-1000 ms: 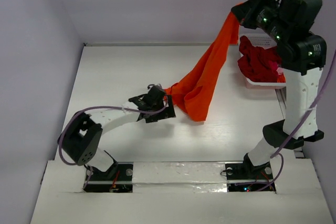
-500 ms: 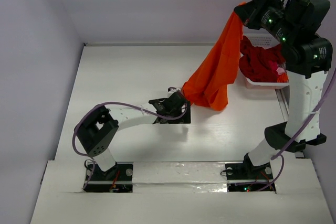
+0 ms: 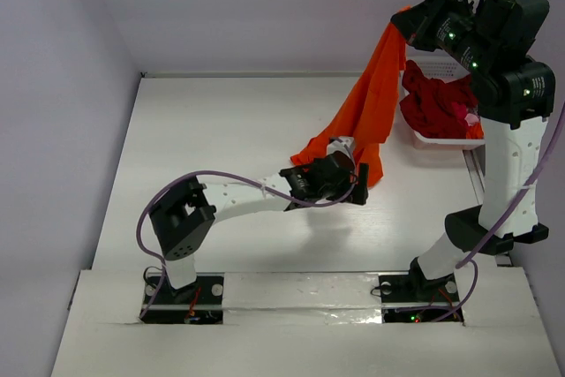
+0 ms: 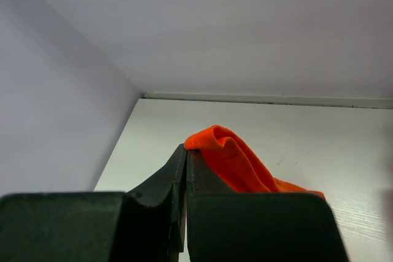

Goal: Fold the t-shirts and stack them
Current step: Flatten out the tshirt

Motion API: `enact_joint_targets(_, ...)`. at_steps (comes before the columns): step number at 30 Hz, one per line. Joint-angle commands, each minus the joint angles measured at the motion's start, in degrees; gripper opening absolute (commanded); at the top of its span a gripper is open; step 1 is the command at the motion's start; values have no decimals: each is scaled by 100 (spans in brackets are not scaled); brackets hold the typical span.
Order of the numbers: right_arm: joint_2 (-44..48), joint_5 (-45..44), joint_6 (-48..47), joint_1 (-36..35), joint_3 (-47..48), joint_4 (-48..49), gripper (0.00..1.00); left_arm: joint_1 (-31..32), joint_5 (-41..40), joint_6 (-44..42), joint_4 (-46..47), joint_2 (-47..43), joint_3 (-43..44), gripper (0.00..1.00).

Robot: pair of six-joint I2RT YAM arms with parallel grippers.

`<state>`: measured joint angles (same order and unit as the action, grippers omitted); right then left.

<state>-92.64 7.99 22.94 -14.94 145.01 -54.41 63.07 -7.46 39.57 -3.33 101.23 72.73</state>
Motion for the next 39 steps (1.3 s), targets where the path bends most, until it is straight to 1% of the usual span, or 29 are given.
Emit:
enact_joint_targets(1, 211, 115, 35, 44, 36, 458, 0, 4, -290, -195, 402, -42, 40, 99)
enact_joint_targets(8, 238, 194, 62, 44, -8, 467, 0, 4, -896, -275, 570, 257, 189, 98)
enact_joint_targets(13, 255, 247, 70, 44, -25, 493, 0, -48, -1116, -292, 676, 362, 285, 95)
enact_joint_targets(17, 264, 282, 70, 44, -86, 502, 0, -119, -1135, -275, 764, 459, 417, 88)
enact_joint_targets(19, 273, 300, 70, 44, -122, 502, 0, -172, -1126, -283, 790, 433, 523, 86)
enact_joint_targets(22, 273, 300, 62, 44, -166, 511, 0, -172, -1056, -319, 860, 354, 602, 80)
enact_joint_targets(23, 264, 300, 62, 44, -157, 511, 0, -172, -1003, -319, 895, 354, 611, 74)
enact_joint_targets(26, 247, 300, 62, 44, -140, 519, 0, -172, -924, -327, 896, 406, 716, 63)
enact_joint_targets(27, 238, 300, 62, 44, -140, 511, 0, -172, -889, -327, 896, 432, 751, 57)
enact_joint_targets(29, 229, 300, 53, 44, -166, 519, 0, -172, -853, -354, 861, 468, 839, 48)
enact_joint_targets(30, 229, 300, 53, 44, -157, 519, 0, -172, -827, -354, 835, 494, 866, 46)
enact_joint_targets(39, 141, 344, 70, 44, -78, 537, 0, -225, -713, -319, 799, 512, 839, 45)
